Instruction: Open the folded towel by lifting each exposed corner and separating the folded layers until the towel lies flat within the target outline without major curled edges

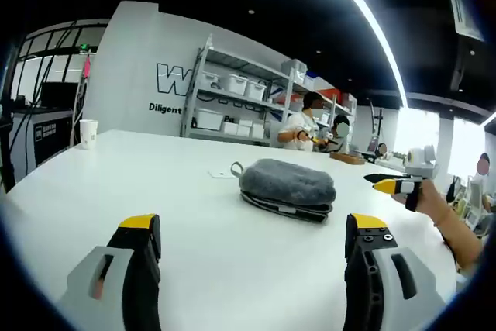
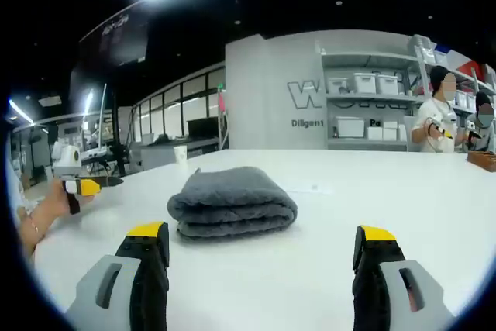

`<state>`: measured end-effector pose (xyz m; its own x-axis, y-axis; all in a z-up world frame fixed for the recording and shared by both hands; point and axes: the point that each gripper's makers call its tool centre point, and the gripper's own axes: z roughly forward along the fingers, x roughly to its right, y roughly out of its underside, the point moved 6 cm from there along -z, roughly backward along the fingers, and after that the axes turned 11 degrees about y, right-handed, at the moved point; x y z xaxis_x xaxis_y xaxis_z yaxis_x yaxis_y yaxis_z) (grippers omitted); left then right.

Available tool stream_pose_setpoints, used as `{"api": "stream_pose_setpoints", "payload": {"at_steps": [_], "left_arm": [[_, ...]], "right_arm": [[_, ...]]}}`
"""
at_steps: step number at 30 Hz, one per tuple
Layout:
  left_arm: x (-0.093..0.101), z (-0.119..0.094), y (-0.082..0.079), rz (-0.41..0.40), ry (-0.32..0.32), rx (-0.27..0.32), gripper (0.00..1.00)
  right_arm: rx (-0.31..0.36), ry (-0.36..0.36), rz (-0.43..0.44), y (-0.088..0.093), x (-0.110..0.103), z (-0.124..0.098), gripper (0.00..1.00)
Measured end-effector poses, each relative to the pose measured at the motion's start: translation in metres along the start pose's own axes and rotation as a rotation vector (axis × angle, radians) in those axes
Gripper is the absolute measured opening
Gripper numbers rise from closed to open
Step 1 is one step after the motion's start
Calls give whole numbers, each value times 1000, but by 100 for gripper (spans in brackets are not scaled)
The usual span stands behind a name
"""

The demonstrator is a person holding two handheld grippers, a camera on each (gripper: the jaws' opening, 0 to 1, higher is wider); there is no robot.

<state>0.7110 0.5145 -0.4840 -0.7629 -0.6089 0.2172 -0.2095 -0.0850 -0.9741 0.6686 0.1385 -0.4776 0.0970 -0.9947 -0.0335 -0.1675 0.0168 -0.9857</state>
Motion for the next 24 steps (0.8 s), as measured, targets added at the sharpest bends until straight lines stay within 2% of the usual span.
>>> {"api": "stream_pose_setpoints", "payload": {"at_steps": [24], "left_arm": [[-3,-2,0,-17,-8,8,97]], "right_arm": [[-13,-7,-13,1,-1,0,99]]}}
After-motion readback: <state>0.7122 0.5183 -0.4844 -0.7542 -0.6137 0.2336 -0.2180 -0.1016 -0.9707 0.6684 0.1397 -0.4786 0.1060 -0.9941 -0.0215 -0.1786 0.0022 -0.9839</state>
